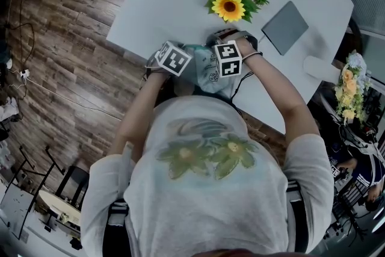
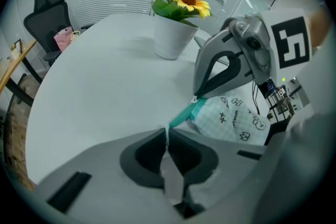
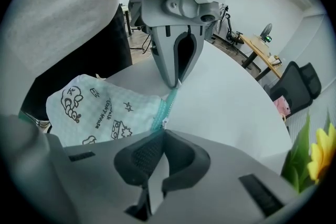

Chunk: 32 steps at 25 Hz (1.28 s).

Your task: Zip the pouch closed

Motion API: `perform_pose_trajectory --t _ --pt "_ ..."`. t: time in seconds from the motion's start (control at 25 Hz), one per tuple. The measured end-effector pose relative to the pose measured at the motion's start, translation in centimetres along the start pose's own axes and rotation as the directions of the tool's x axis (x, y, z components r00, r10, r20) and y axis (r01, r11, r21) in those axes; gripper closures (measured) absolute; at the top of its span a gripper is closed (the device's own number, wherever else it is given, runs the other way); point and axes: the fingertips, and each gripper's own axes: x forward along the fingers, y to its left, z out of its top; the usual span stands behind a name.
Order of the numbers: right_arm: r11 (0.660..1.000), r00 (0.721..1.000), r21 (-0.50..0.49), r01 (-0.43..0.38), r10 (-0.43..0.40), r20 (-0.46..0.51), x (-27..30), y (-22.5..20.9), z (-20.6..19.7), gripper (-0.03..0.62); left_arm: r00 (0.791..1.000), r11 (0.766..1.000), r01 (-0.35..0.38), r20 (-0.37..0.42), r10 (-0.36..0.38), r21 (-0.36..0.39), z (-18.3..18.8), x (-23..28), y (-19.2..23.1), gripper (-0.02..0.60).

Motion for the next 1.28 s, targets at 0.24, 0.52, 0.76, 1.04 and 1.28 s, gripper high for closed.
perform_pose_trajectory --t 0.24,0.52,0.76,1.04,1.28 --pt "1.000 0.999 -0.001 0.022 -0.022 -0.028 -0.2 -0.4 -0.1 0.579 1.000 1.000 -0.007 0.003 0.007 0.006 0.0 0.0 0.0 0.563" --pt "1.000 0.997 -0.009 0.019 -0.019 -0.074 -0.3 -0.1 -1.2 0.579 1.000 1.000 -0.003 0.004 0.003 0.004 0.0 0.2 0.0 0.563" --pt "0.999 0.997 0.039 0.033 -0.031 -0.068 -0.7 0.0 -2.1 0.579 1.000 1.000 -0.003 0.006 0.003 0.007 0.0 0.1 0.1 0.563" --pt "0.998 0.996 0.046 0.039 -0.035 -0.085 -0.8 0.1 -2.3 0.579 1.000 1.000 -0.004 0.002 0.004 0.016 0.0 0.1 0.0 0.563" --pt "0.998 0.993 0.049 0.045 -0.040 -0.108 -0.8 0.2 -3.3 0.579 1.000 1.000 -0.008 0.003 0.008 0.020 0.0 0.3 0.1 0.563"
